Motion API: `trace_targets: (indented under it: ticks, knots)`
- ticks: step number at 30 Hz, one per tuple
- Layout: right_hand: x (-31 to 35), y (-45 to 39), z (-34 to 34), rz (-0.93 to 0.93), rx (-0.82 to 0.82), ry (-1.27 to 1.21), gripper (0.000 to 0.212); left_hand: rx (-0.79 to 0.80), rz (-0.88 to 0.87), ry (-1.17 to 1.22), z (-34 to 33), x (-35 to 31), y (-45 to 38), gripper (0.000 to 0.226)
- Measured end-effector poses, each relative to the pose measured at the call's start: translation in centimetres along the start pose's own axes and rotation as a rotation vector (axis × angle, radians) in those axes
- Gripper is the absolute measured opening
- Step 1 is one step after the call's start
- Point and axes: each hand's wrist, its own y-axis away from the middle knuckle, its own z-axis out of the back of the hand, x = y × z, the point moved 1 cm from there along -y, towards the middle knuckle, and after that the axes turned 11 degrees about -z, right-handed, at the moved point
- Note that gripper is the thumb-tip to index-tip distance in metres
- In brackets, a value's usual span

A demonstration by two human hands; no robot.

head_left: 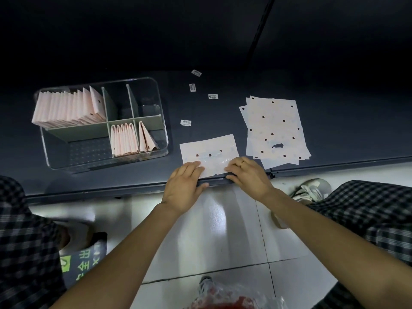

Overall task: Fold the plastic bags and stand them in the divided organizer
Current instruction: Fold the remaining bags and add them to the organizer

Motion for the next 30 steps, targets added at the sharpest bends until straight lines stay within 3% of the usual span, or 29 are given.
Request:
trace_targets:
  ticks: [9, 13, 15, 18, 21, 25, 28, 30]
  knots:
    - [-0.8, -1.3, 0.0, 0.264, -0.101, 0.110, 0.023, -0.040, 0.021, 0.085, 0.5, 0.8, -0.9, 0.033]
    - [-0.2, -1.6, -0.3, 0.282, -0.134, 0.209, 0.021, -0.046, 0.016, 0.096, 0.8, 0.8, -0.8, 0.031]
    - [-0.1, -1.8, -0.4, 0.237, -0.111, 0.121, 0.017, -0.039, 0.022, 0.098, 1.0, 0.8, -0.7, 0.036]
    - [-0.4, -1.8, 0.2, 0.076, 0.050, -0.124, 0.005, -0.052, 0.060, 0.129, 1.4, 1.3, -0.6, 0.041]
    - [-1.1, -1.9, 0.8, -0.148, 0.282, -0.314, 0.007, -0.154, 0.165, 0.264, 2.2, 1.8, -0.6, 0.025]
    - [-1.9, -3.1, 1.3, -0.297, 0.483, -0.514, 0.009, -0.220, 0.334, 0.396, 2.8, 2.0, -1.3, 0.013]
    - [-2.6, -3.6, 1.5, -0.436, 0.483, -0.677, 0.025, -0.227, 0.425, 0.494, 2.7, 2.3, -1.8, 0.013]
    - [-3.0, -3.9, 1.2, -0.535, 0.409, -0.756, 0.023, -0.232, 0.479, 0.528, 2.6, 2.5, -2.1, 0.013]
